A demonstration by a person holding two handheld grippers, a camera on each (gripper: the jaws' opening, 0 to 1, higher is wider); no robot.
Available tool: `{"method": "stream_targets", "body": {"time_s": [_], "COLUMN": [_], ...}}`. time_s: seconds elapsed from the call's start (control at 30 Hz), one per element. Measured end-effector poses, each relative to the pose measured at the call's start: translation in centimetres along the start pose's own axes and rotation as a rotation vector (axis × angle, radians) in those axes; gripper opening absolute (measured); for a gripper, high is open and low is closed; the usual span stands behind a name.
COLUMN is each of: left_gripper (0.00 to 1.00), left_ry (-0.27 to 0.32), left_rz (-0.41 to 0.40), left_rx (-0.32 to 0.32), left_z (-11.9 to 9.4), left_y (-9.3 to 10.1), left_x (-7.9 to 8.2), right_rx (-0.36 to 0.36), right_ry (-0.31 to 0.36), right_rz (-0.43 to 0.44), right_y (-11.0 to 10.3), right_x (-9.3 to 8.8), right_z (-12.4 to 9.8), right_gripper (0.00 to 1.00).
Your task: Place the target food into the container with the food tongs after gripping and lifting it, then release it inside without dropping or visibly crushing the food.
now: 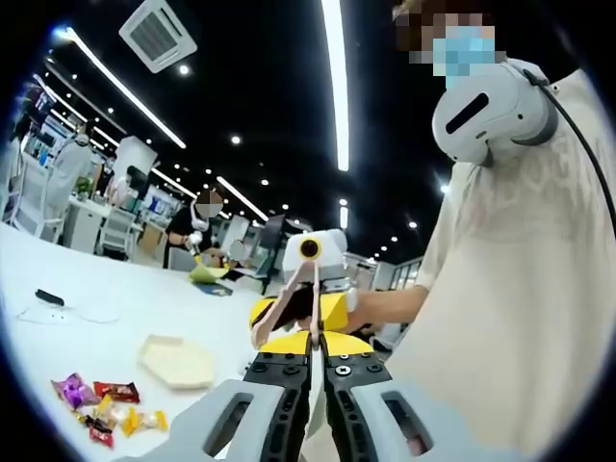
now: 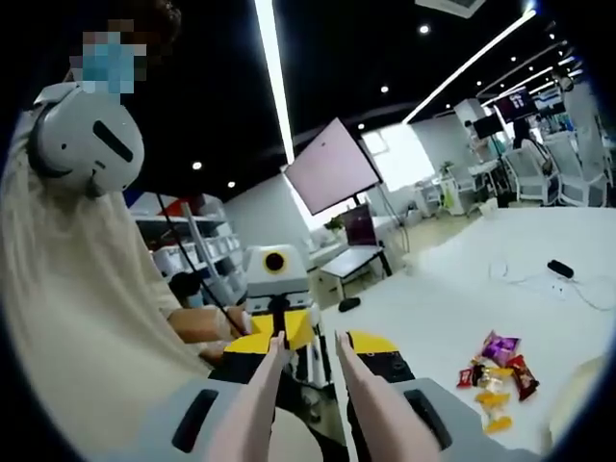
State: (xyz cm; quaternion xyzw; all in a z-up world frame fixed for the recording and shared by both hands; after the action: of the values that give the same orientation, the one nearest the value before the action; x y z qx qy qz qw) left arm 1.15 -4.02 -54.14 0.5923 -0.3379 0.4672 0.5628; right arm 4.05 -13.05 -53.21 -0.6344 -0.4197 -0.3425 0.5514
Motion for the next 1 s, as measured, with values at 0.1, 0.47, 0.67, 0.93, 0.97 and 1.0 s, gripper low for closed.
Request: {"method": "stream_targets", "body": {"time_s": [0.1,0.47,0.67,0.93,0.97,1.0], "left_gripper": [0.00,0.07,0.00,0.01,0.01,0.02], "left_ry": [-0.005,-0.055,-0.033,-0.061,-0.063,-0.069], "left_rz": [-0.004,-0.008,-0.024,-0.032,-0.034,-0.038], "left_rx": [0.011,0.156,0.210,0.271,0.279,0.296], "left_z": [0.0,-0.6,-1.0,-0.4,-0.3,-0.2], "left_y": [-0.2,-1.2,-1.3,-1.2,-1.2,-1.3], "left_x": [-0.1,-1.5,-1.6,-2.4,-2.4,-2.6], "right_rx": [-0.014,-0.205,-0.257,-0.283,-0.283,-0.281], "right_ry": [0.000,-0.023,-0.025,-0.049,-0.055,-0.062], "right_rz": [-0.004,0.049,0.096,0.050,0.039,0.025], "right_y": [0.1,2.6,3.8,4.5,4.6,4.6], "right_x": [-0.1,-2.4,-3.7,-4.2,-4.3,-4.4], "right_z": [0.0,-1.3,-2.3,-3.0,-2.9,-3.0], "right_gripper": [0.25,0.22,0.18,0.17,0.17,0.18]}}
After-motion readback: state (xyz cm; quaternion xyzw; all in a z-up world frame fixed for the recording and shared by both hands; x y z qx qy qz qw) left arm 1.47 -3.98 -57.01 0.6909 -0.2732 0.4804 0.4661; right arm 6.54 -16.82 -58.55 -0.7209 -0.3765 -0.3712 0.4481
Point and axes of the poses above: the point that each gripper's makers call its tool centre point, and the gripper's own axes: z roughly forward along the fingers, y roughly to its right, x roughly out of its top, the point moved 5 cm from there along -z, roughly backward along the fingers, and after that the axes turned 6 degrees about -y, right-handed, at the moved point
